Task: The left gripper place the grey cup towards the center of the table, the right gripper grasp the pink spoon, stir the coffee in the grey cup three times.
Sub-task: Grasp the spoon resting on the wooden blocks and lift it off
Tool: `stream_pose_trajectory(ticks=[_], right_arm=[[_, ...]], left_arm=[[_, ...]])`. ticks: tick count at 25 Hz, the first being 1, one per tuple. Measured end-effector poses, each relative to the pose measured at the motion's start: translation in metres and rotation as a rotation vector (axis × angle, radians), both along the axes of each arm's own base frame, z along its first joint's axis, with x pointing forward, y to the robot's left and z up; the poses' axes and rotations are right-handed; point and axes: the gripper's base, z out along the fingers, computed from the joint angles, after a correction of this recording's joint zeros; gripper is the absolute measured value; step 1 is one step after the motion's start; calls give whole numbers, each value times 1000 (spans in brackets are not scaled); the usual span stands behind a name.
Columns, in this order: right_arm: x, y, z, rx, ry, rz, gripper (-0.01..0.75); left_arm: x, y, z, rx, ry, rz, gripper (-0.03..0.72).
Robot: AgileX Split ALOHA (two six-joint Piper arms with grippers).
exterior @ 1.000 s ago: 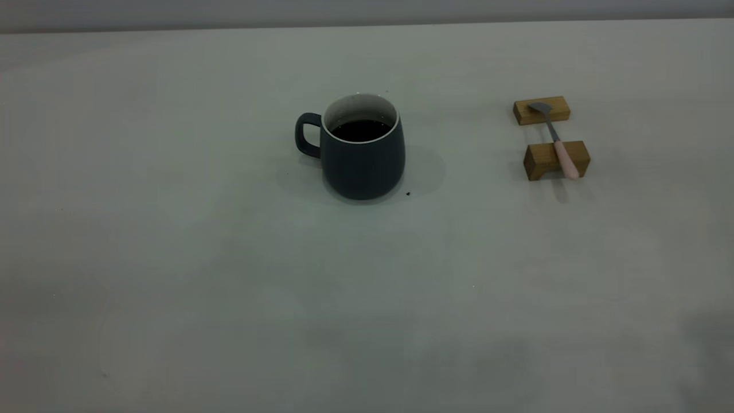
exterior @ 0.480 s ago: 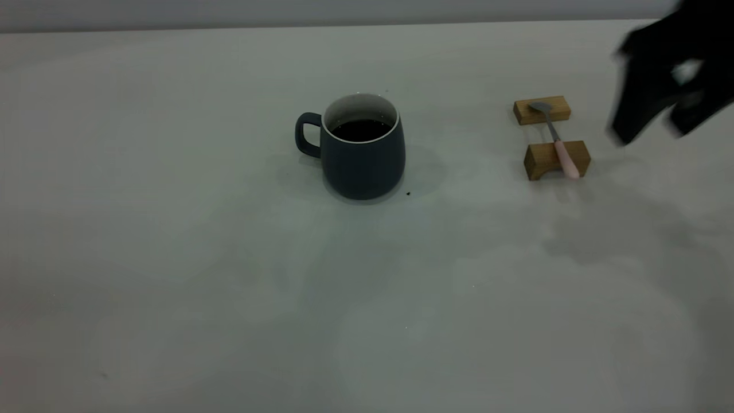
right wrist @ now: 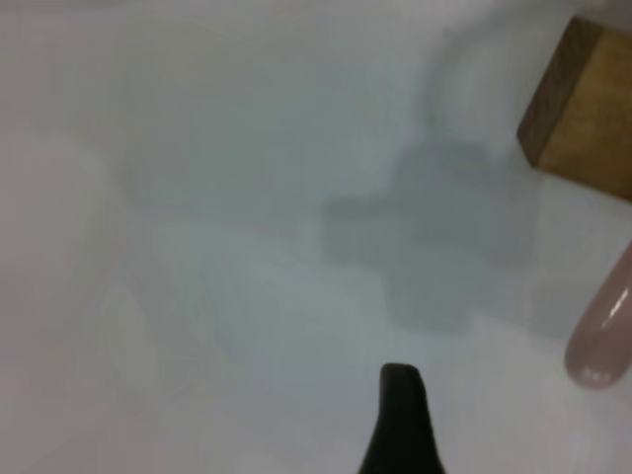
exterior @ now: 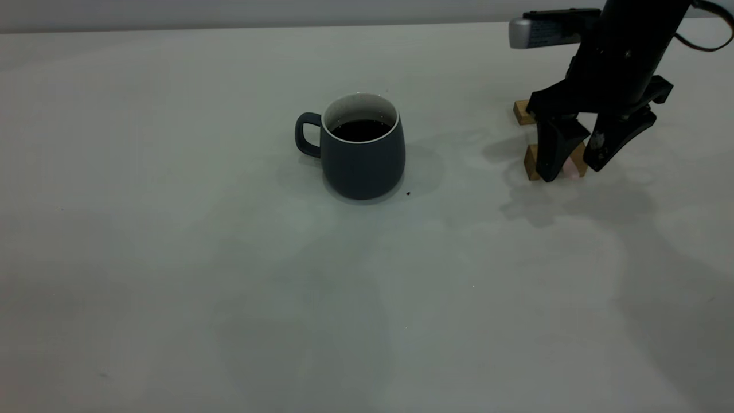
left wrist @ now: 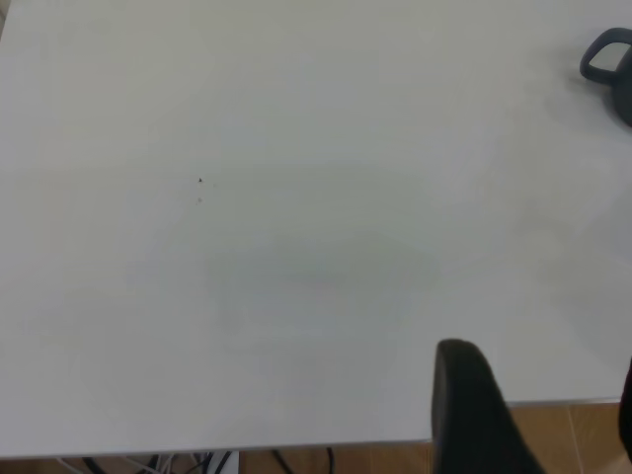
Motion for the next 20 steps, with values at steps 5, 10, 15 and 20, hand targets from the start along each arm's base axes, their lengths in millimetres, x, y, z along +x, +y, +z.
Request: stream_pose_trajectory(ticks=[5, 10, 15, 20], right_arm=[[5, 0, -13, -10, -9, -14, 640], [9, -2, -21, -36, -42, -31, 617], [10, -7, -23, -91, -52, -43, 514], [10, -8, -23, -100, -52, -50, 248]], left_arm=[[0, 0, 0, 0, 0, 0, 434], [0, 0, 0, 0, 0, 0, 434], [0, 0, 0, 0, 0, 0, 434], [0, 0, 0, 0, 0, 0, 434]])
